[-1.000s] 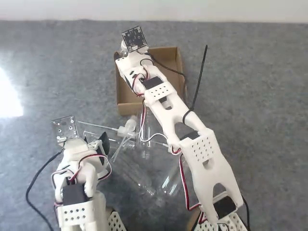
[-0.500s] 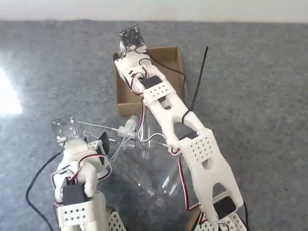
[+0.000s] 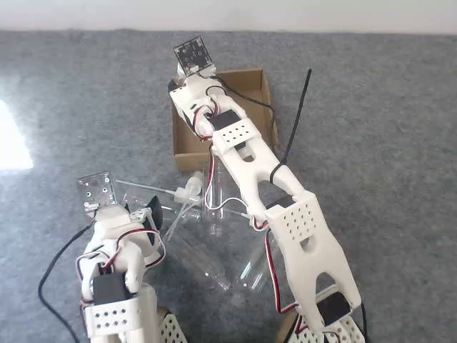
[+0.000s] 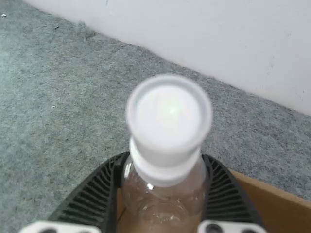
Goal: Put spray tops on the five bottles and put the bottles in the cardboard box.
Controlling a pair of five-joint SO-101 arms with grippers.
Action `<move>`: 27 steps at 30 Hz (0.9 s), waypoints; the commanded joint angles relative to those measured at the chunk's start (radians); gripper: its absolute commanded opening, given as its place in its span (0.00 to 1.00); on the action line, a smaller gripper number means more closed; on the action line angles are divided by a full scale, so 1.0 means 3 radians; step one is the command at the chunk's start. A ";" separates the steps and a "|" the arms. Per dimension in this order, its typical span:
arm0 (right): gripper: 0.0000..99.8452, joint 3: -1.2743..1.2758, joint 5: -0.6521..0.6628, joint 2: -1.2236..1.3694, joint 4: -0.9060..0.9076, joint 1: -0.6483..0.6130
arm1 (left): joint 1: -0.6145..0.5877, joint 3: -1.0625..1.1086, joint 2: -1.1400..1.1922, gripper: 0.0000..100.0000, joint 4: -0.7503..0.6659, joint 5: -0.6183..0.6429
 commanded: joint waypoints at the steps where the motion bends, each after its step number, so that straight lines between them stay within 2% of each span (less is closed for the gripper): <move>1: 0.15 -0.0005 0.0072 0.0013 0.0125 -0.0018 | 0.0000 -0.0028 -0.0036 0.21 0.0010 0.0041; 6: 0.26 -0.0005 0.0066 0.0018 0.0125 -0.0023 | 0.0000 -0.0028 -0.0036 0.21 0.0010 0.0041; 22: 0.27 0.0000 0.0072 -0.0033 0.0130 -0.0028 | 0.0000 -0.0028 -0.0036 0.21 0.0015 0.0041; 27: 0.27 0.0000 0.0072 -0.0156 0.0355 -0.0033 | 0.0000 -0.0028 -0.0036 0.21 0.0015 0.0041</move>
